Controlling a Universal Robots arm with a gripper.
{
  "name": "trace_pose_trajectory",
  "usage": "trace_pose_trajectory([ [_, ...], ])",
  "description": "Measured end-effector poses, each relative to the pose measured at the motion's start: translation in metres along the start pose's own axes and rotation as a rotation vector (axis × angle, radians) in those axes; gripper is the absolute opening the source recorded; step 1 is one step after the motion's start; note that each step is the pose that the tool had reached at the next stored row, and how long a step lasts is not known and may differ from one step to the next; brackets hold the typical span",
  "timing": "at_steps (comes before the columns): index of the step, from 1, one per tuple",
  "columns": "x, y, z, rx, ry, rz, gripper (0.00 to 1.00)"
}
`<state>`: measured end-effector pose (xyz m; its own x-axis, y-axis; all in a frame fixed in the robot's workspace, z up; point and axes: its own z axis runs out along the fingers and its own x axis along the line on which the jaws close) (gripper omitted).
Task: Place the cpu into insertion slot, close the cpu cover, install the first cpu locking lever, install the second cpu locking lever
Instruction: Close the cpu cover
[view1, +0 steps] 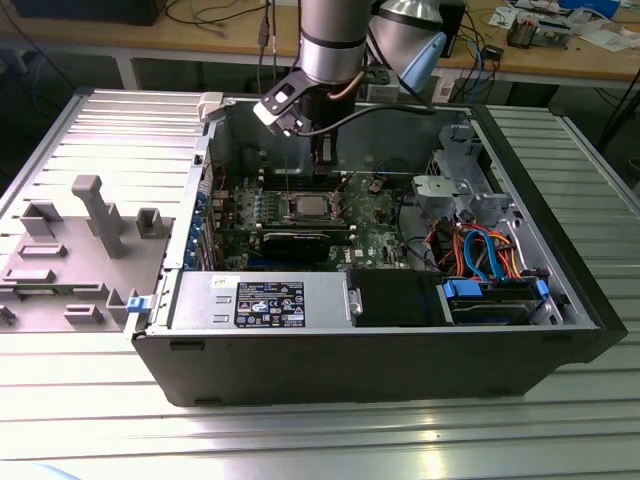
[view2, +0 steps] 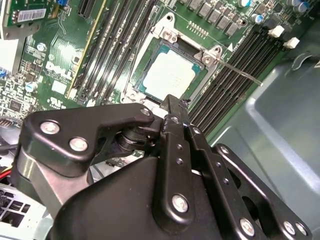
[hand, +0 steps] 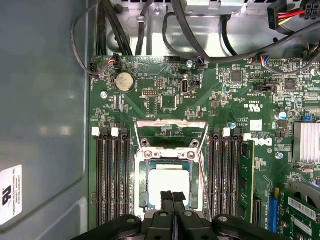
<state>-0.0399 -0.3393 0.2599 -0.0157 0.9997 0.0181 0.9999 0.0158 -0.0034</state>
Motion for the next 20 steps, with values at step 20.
trace_pose_trajectory([
  [20, 0.0, 0.006, -0.0079, 0.0001, -0.0001, 0.0, 0.11],
])
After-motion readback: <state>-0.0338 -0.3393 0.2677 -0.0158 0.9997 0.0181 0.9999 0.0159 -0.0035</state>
